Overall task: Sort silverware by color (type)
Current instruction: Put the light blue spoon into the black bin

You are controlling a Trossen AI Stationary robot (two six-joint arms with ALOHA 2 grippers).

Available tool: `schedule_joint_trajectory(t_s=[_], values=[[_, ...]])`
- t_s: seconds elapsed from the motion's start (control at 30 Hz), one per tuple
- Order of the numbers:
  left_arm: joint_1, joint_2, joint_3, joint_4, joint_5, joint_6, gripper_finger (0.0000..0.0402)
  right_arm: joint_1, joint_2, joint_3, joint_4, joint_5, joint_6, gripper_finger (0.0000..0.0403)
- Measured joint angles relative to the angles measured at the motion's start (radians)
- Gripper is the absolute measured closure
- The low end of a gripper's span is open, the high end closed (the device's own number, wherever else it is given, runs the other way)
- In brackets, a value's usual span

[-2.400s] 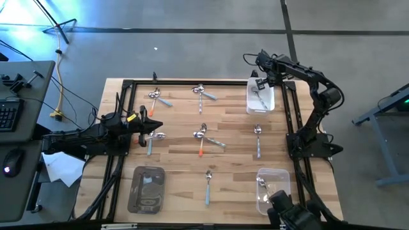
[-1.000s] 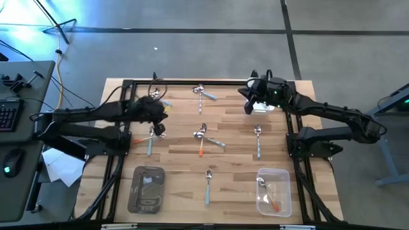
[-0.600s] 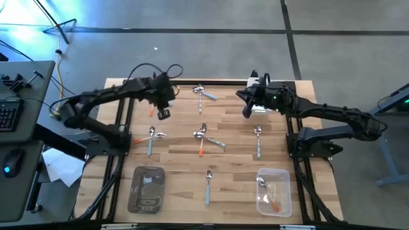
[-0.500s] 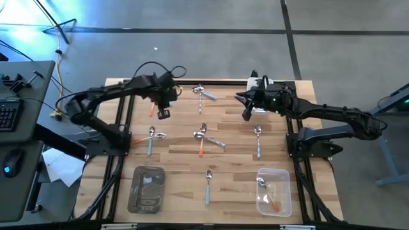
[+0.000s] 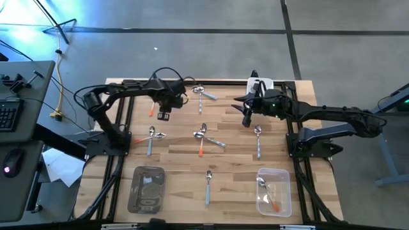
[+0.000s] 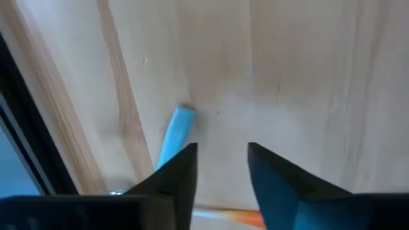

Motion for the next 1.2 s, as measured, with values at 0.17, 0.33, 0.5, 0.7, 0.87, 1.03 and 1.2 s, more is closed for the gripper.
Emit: schedule_joint_trajectory(t_s=[0.17, 0.33, 0.5, 0.7, 0.87, 1.03, 1.2], values=[[0.008, 0.041, 0.000, 0.054, -0.018, 0.023, 0.0228, 0.000, 0.000, 0.000, 0.000, 0.000, -0.017, 0.0284], [0.008, 0.098, 0.000, 0.072, -0.096, 0.066, 0.0220, 0.000, 0.000, 0.000, 0.001, 0.000, -0.018, 0.0284], [0.010, 0.150, 0.001, 0.078, -0.145, 0.077, 0.0220, 0.000, 0.000, 0.000, 0.000, 0.000, -0.018, 0.0284], [0.010, 0.163, 0.002, 0.087, -0.175, 0.074, 0.0220, 0.000, 0.000, 0.001, 0.000, 0.000, -0.018, 0.0284], [0.010, 0.161, 0.001, 0.073, -0.174, 0.067, 0.0222, 0.000, 0.000, 0.001, 0.000, -0.001, -0.018, 0.0284], [0.010, 0.161, 0.000, 0.069, -0.175, 0.064, 0.0252, 0.000, 0.000, 0.001, 0.000, -0.001, -0.018, 0.0284], [0.011, 0.161, -0.001, 0.068, -0.177, 0.057, 0.0308, 0.000, 0.000, 0.001, 0.000, -0.001, -0.018, 0.0284]])
